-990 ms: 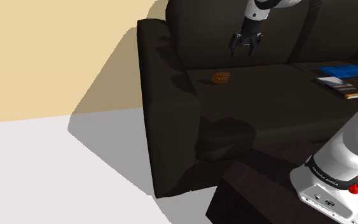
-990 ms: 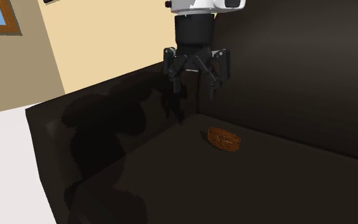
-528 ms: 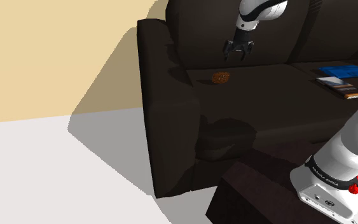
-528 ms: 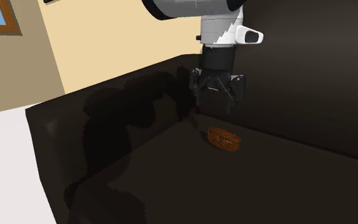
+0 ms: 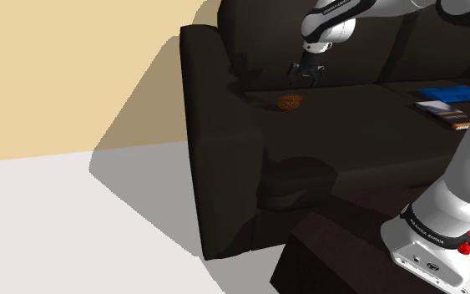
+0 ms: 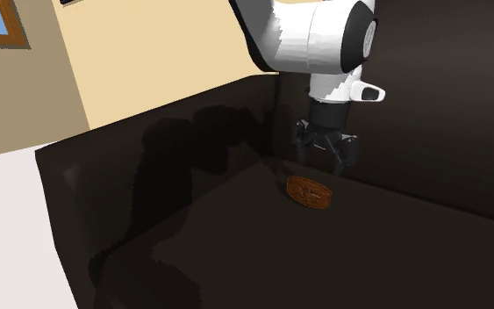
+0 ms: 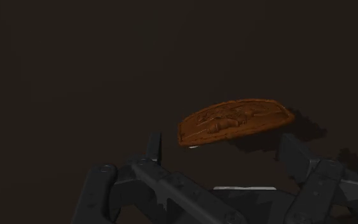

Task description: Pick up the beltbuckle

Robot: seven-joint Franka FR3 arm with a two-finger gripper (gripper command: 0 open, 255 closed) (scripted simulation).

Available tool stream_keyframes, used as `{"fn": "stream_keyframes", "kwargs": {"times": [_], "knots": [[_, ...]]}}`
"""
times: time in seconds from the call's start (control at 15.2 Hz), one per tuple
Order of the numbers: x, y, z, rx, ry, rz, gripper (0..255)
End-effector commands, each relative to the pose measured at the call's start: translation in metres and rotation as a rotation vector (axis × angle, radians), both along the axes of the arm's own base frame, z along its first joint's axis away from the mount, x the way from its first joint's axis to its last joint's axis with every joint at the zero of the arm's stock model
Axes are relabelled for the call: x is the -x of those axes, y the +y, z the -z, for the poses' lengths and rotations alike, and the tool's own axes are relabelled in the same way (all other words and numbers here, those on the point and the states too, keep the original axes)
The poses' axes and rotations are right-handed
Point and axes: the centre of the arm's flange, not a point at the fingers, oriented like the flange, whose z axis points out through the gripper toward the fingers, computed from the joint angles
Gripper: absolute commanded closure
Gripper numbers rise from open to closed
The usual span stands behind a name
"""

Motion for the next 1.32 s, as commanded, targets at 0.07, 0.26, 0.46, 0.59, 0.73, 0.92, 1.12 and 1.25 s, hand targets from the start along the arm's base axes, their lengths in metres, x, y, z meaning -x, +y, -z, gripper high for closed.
{"fn": "stream_keyframes", "kwargs": {"times": [0.07,0.26,0.46,0.59,0.73,0.92,1.12,1.25], "knots": [[-0.019,-0.025,0.026,-0.014,0.006,0.065,0],[-0.021,-0.028,0.039,-0.015,0.007,0.071,0],[-0.021,-0.028,0.055,-0.015,0.007,0.071,0],[-0.021,-0.028,0.069,-0.015,0.007,0.071,0],[-0.021,-0.028,0.069,-0.015,0.007,0.071,0],[-0.021,-0.028,0.068,-0.015,0.007,0.070,255],[-0.021,-0.028,0.068,-0.015,0.007,0.070,255],[-0.020,-0.028,0.068,-0.015,0.007,0.071,255]]}}
